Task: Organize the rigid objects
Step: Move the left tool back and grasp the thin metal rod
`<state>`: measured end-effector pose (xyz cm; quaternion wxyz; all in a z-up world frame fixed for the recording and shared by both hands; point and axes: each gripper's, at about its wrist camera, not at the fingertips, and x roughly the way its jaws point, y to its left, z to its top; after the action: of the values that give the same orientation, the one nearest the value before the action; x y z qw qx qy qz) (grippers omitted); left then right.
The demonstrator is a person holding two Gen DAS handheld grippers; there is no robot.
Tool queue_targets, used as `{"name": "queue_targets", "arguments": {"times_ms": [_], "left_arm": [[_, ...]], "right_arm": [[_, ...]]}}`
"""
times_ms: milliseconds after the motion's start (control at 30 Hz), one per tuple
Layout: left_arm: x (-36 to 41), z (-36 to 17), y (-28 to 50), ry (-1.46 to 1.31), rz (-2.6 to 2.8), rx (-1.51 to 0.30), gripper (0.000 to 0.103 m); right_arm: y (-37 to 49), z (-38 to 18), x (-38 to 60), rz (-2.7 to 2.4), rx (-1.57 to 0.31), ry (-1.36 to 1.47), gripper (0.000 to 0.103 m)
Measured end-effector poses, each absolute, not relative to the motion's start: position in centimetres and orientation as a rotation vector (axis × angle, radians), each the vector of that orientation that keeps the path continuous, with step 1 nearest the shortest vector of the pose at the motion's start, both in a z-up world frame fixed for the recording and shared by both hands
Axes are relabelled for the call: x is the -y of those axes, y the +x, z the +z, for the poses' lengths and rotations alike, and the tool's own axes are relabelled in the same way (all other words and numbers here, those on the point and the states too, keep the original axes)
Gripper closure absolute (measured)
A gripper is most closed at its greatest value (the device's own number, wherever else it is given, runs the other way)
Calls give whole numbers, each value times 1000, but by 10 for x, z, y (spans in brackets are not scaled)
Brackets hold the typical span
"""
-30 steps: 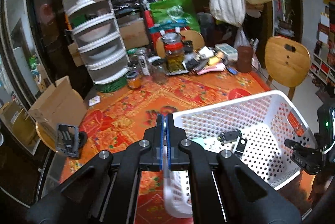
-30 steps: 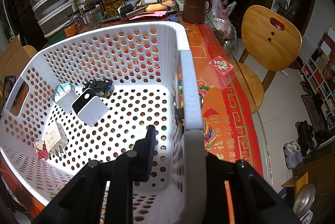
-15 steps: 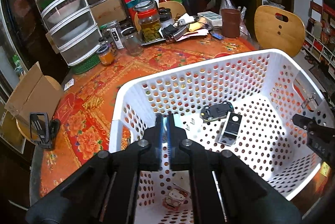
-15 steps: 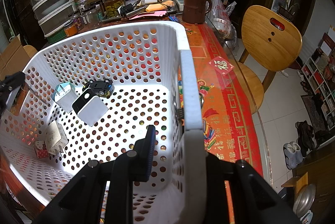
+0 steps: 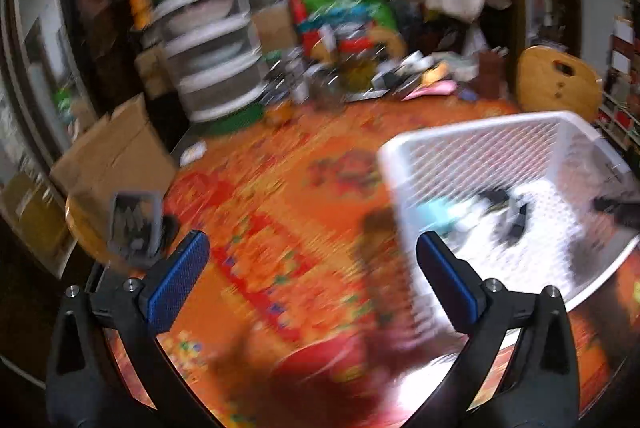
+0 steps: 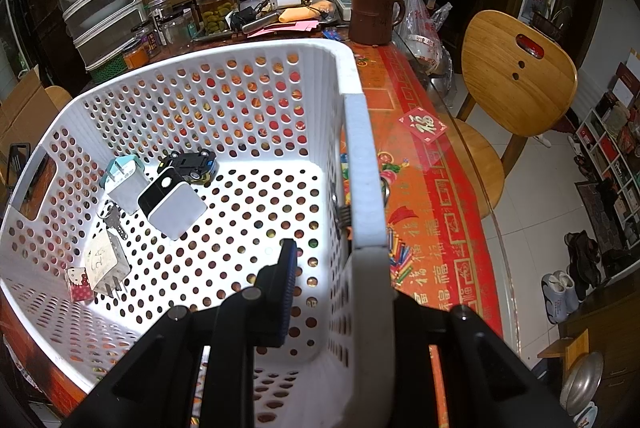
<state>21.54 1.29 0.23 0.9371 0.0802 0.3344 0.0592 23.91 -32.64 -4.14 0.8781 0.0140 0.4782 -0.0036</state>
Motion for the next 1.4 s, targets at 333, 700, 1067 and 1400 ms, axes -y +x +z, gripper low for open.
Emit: {"name": "queue_targets", "arguments": {"times_ms": [333,700,1067,1400], "left_arm": [[-60,-103,261,-18,26,-963,12],[-42,-134,295,-74,0,-1026,19],[-44,-132,301,-110,-1,-1033,25],[-46,-132,306,-133,42,-1028,25]], "right_arm": [[239,-42,327,-7,-999,24,81],[239,-43,327,-5,-1000,20,81],[239,-43,327,-5,-999,21,81],[239,-43,326,-5,-999,21,81]]}}
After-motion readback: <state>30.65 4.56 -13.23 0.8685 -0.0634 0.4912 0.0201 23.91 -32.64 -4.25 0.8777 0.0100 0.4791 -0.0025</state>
